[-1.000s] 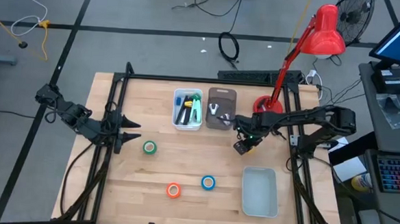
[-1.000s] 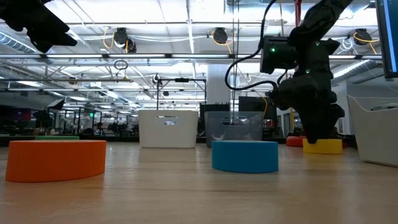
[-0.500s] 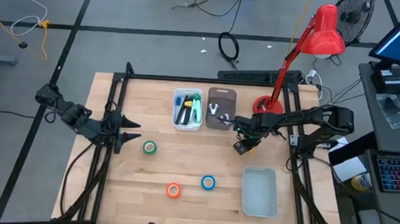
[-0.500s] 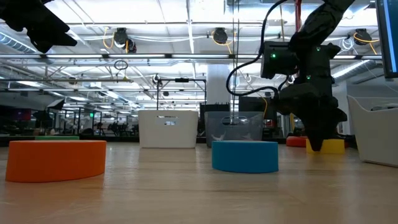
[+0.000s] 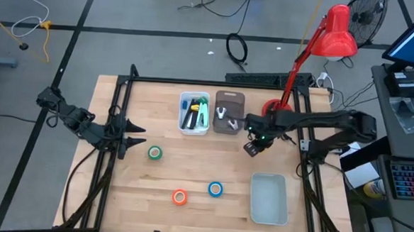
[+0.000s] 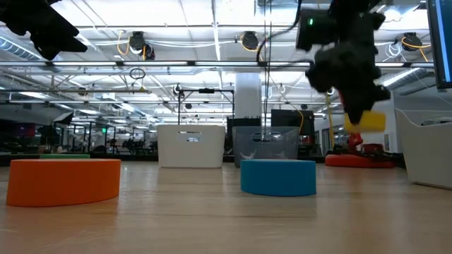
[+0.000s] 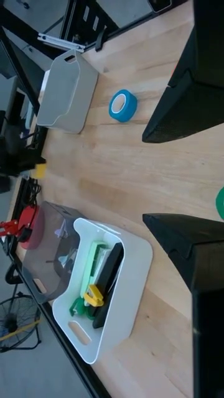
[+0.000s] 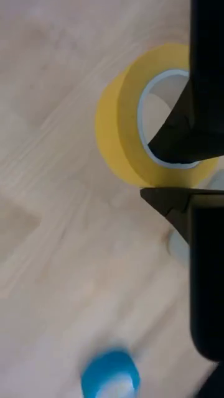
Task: Pick and place Stapler, Stapler remover, tape
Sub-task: Put the yellow tape into the gray bin
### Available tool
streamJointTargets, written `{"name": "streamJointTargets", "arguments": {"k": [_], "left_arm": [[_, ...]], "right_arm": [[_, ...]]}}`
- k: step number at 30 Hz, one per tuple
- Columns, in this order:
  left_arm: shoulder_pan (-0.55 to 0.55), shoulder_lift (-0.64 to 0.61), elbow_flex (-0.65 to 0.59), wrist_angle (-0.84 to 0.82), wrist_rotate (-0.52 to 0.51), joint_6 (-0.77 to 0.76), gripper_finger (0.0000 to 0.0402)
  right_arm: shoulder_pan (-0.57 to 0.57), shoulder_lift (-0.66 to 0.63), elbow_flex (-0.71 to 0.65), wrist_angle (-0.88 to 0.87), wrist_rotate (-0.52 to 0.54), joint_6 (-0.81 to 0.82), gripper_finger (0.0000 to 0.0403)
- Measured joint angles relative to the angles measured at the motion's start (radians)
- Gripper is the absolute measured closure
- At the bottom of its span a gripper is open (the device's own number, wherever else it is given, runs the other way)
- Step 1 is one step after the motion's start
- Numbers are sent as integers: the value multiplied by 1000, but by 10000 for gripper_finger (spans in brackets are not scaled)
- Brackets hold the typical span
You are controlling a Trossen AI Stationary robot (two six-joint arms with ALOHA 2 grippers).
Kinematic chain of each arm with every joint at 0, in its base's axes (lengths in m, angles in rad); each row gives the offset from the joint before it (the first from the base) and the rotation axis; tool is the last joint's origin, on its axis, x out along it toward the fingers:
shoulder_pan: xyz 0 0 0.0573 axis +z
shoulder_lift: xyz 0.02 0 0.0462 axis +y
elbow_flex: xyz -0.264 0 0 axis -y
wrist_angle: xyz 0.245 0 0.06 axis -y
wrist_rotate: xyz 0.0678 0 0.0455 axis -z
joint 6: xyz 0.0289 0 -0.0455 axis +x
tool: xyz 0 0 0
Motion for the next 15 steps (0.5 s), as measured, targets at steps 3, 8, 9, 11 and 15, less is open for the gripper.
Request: {"name": "streamJointTargets", "arguments": {"k": [3,8,9,11,15], "left_arm": [[0,0,0,0,0,0,204],[0,0,0,0,0,8,204],[0,0,0,0,0,8,204],[0,0,0,0,1,8,204],[0,0,0,0,1,2,204]], "right_arm": [[0,-74,41,-31,-4,-4,365],[0,-230,63,43,-27,12,367],[2,-260,63,64,-28,14,367],[9,-317,63,104,-31,15,366],[40,-407,63,181,-34,16,365]]}}
